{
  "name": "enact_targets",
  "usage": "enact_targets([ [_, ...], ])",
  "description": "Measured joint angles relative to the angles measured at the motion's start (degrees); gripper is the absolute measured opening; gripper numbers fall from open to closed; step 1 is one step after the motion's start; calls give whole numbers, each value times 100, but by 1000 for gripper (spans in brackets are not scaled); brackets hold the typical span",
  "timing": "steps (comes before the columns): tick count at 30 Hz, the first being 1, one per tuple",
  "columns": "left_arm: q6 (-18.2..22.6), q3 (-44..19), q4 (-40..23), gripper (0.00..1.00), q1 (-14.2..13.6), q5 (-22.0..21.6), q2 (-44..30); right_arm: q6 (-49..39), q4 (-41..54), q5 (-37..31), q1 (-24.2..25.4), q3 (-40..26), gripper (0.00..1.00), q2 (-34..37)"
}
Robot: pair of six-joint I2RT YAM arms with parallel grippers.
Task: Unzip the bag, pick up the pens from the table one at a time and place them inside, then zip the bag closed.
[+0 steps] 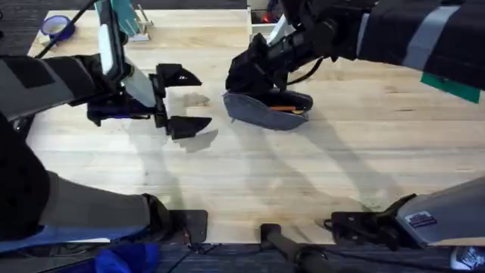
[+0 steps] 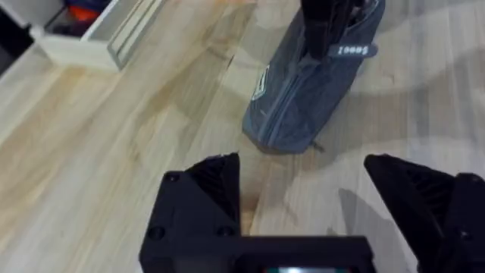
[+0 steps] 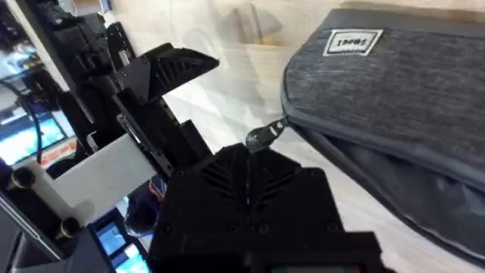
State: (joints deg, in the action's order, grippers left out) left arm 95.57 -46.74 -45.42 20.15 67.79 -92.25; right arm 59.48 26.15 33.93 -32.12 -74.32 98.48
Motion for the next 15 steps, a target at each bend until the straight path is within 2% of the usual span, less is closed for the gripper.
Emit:
enact_targets([
  [8,1,0,486,991,-588,2,0,-85,2,22,0,2,30,0],
  [15,-239,0,1153,992,-770,295,-344,-90,2,36,0,2,30,1],
])
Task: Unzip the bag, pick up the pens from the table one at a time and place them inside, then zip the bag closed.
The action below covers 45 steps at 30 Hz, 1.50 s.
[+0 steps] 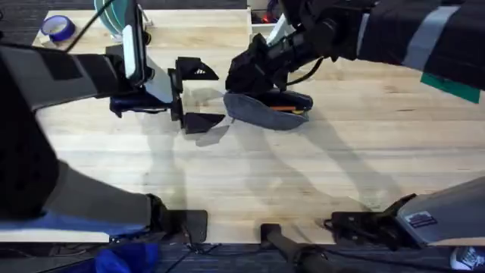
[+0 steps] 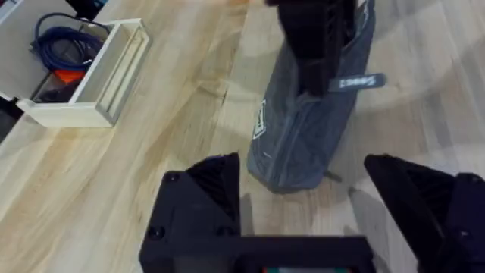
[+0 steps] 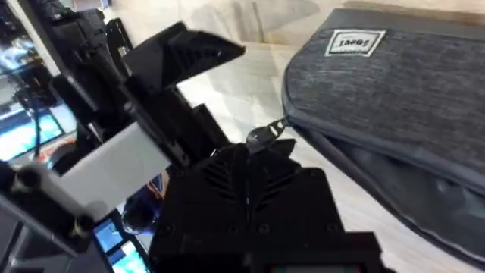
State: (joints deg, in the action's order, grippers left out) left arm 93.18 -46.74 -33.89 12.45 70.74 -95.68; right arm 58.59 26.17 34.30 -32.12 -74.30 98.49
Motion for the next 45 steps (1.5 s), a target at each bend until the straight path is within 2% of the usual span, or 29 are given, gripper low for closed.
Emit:
enact_targets([
  [5,-118,0,374,991,-9,395,-542,-15,7,3,0,0,30,-1],
  [10,-174,0,397,991,-110,604,-776,-17,7,3,0,0,30,-1],
  [17,-194,0,479,992,-380,720,-782,-17,7,3,0,0,30,-1],
  [31,-199,0,480,989,-391,750,-782,-17,7,3,0,0,30,-1],
  [34,-218,0,485,785,-389,756,-782,-17,7,3,0,0,30,-1],
  [35,-226,0,481,673,-389,758,-782,-17,7,3,0,0,30,-1],
  [39,-229,0,524,101,-377,761,-782,-17,19,51,0,0,30,-1],
  [41,-231,0,497,48,-374,760,-782,-17,25,80,0,0,30,-1],
  [45,-233,0,498,45,-374,760,-782,-46,31,98,0,0,30,-1],
])
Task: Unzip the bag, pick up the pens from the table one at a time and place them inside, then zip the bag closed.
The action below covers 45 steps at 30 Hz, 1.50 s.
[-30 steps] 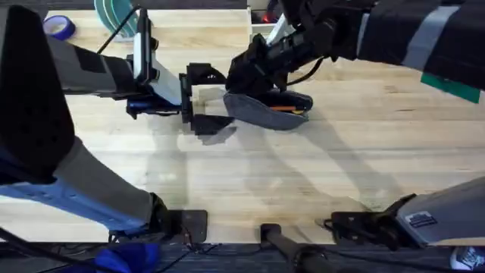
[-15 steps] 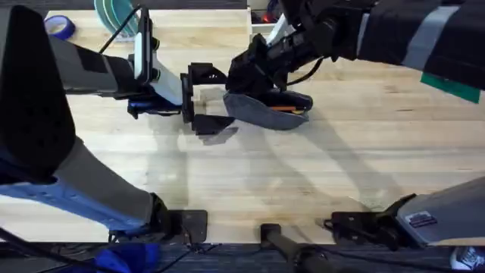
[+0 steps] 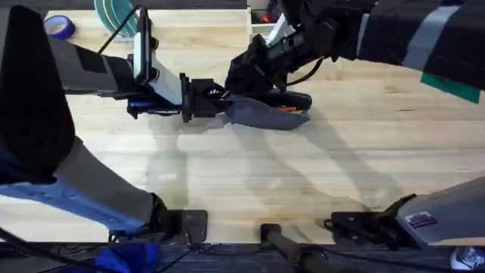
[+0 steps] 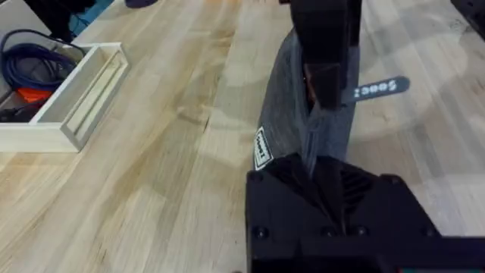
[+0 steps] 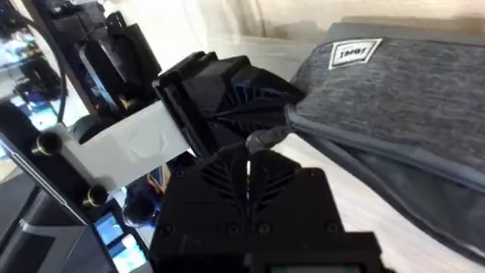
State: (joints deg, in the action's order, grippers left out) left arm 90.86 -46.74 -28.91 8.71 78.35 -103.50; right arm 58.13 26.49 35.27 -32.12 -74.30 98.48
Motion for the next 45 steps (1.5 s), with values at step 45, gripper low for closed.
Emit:
enact_targets([
  [45,1,0,0,42,-13,-7,0,-1027,1205,204,714,0,33,0],
])
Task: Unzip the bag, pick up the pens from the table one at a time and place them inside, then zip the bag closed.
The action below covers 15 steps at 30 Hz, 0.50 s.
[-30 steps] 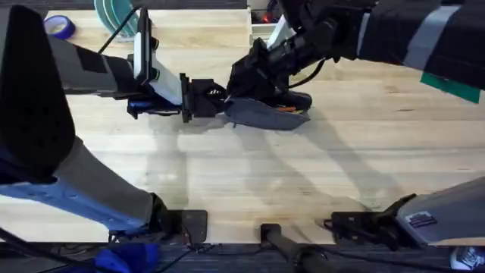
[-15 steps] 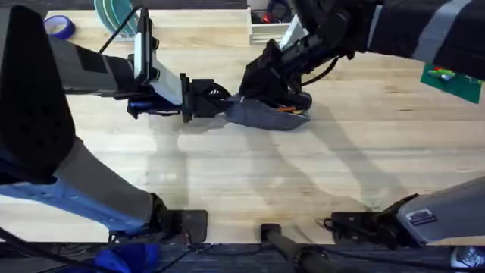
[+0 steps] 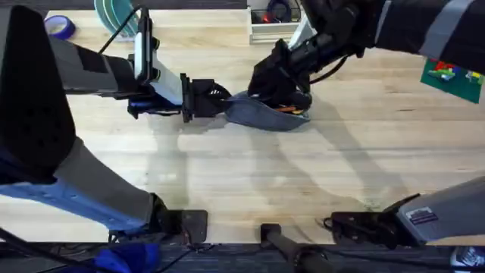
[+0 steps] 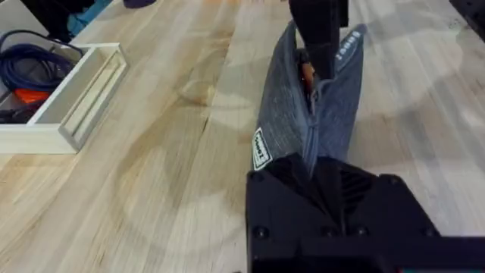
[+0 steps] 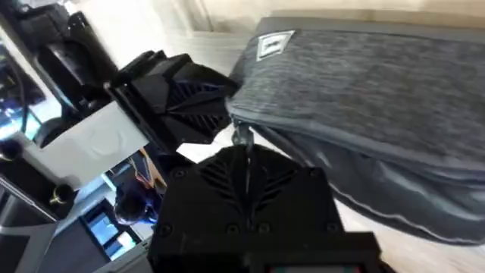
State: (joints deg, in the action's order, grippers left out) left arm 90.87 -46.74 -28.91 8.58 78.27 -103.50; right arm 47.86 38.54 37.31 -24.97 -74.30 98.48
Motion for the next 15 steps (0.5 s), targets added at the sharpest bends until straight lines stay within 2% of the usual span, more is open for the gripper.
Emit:
enact_targets([
  [15,-2,0,0,42,-4,-1,0,-224,261,-21,307,0,33,0],
])
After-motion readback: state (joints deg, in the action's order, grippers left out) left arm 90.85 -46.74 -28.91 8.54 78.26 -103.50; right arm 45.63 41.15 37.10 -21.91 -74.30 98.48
